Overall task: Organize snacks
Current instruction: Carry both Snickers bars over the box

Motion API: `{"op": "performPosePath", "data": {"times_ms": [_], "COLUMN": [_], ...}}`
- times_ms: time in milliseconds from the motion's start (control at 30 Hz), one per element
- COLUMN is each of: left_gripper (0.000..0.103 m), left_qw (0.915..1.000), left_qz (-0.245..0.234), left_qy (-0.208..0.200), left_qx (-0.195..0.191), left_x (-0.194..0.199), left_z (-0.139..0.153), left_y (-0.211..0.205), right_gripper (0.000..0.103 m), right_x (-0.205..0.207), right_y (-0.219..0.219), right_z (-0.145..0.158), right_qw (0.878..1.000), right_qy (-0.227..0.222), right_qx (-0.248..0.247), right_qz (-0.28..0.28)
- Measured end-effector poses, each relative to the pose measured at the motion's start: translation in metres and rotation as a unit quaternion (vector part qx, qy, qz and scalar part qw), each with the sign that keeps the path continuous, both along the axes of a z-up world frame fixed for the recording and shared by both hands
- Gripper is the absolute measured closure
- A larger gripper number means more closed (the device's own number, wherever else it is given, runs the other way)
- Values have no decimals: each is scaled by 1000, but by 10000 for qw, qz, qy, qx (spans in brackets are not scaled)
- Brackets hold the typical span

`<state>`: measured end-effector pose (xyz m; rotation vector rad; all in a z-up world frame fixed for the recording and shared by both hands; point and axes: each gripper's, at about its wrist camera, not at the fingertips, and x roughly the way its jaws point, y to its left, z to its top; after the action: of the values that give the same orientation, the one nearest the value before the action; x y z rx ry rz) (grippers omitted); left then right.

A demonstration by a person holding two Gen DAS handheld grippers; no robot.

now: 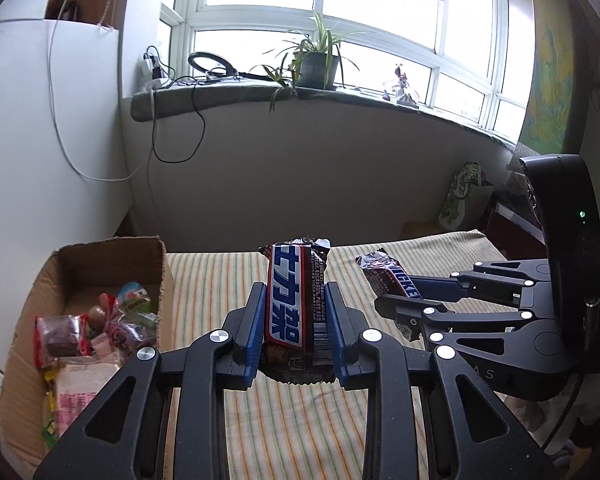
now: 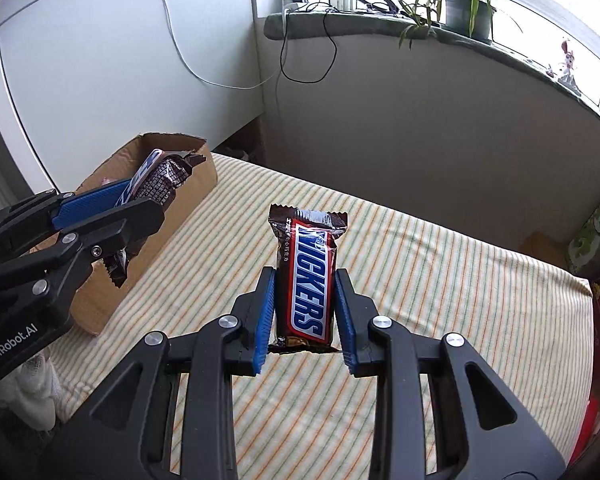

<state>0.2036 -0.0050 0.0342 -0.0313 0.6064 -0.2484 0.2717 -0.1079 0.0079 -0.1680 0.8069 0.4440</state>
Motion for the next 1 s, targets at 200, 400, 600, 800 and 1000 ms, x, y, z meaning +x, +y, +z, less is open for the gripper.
{"op": "performPosePath", "data": {"times_ms": [200, 400, 600, 800, 1000], "left_gripper": [76, 76, 76, 76, 76], "left_qw": [9995, 9985, 9960, 9926, 9885], "left_qz": [212, 445, 779, 1096, 1431], "left_qy": [-215, -276, -305, -331, -284], "left_qx": [-83, -166, -314, -394, -398], "left_x": [-14, -20, -30, -32, -35], "left_z": [11, 14, 14, 13, 7], "left_y": [30, 63, 101, 134, 168], "right_gripper": [73, 73, 73, 73, 73], "right_x": [-5, -8, -7, -3, 2], "right_y": [40, 79, 116, 150, 170], "right_z": [11, 16, 17, 13, 11], "right_qw": [9995, 9980, 9958, 9935, 9917], "right_qy": [-126, -202, -224, -175, -61], "right_qx": [9, 8, 14, 65, 251], "right_qz": [292, 596, 887, 1119, 1257]}}
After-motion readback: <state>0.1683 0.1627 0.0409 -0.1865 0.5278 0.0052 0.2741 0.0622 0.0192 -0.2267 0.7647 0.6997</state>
